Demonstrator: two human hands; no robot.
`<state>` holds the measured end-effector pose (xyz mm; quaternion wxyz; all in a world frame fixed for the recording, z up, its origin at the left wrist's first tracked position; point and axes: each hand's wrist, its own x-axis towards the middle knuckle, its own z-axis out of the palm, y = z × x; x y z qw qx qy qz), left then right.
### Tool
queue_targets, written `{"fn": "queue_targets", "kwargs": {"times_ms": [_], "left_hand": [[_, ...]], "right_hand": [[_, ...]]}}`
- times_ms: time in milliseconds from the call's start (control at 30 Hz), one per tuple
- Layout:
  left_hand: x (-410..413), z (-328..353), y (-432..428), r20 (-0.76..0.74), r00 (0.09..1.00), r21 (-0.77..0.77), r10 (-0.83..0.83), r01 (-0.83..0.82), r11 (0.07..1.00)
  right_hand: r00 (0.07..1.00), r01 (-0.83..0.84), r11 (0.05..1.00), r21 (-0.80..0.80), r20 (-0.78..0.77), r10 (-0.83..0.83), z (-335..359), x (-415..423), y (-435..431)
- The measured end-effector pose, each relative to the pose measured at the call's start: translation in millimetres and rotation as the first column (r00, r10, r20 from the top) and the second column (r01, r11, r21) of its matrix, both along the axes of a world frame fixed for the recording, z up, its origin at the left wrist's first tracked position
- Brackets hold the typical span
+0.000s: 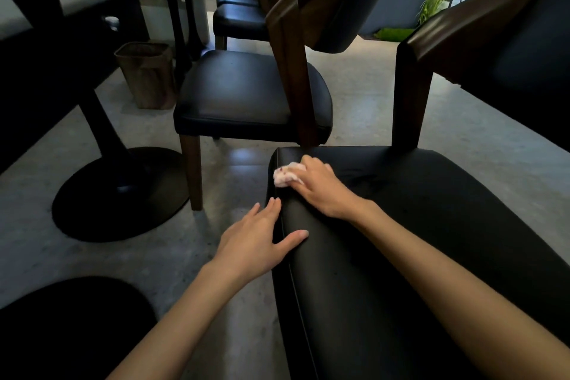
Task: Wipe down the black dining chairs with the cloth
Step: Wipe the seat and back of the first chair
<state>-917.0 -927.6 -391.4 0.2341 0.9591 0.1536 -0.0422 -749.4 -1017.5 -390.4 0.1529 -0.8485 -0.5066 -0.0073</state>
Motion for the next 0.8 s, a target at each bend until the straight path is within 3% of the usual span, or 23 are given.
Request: {"fn": "queue_targets", "kwargs": {"times_ms": [100,300,433,533,633,800], "left_hand": [[-3.5,2.3,0.6,-0.086,0.996,-0.010,-0.017,0.016,1.000],[-15.0,4.2,5.4,-0.051,0.997,-0.023,-0.065,0.064,0.998],[-18.5,-0.5,11.6,-0.013,0.998,-0.104,-0.068,0.067,0.992],[-20.3,-4.5,14.9,-0.013,0.997,-0.146,-0.075,0.073,0.987],[-20.6,-6.7,15.0,-0.016,0.998,-0.142,-0.068,0.065,0.988],[-26.4,-3.7,19.5,-0.121,0.990,-0.077,-0.076,0.067,0.995]], "right_hand": [[0.997,-0.077,0.997,-0.029,0.009,0.077,-2.9,2.6,-9.3],[0.971,0.239,0.971,0.011,0.017,-0.239,-0.7,56.9,41.0],[0.948,0.313,0.949,-0.043,0.073,-0.309,-2.9,65.6,59.8],[0.975,0.217,0.975,-0.045,0.055,-0.215,1.5,49.9,52.5],[1.000,0.016,0.998,-0.058,0.017,-0.015,5.5,10.7,27.2],[0.991,-0.126,0.990,0.067,-0.045,0.129,8.6,-45.5,-31.3]]}}
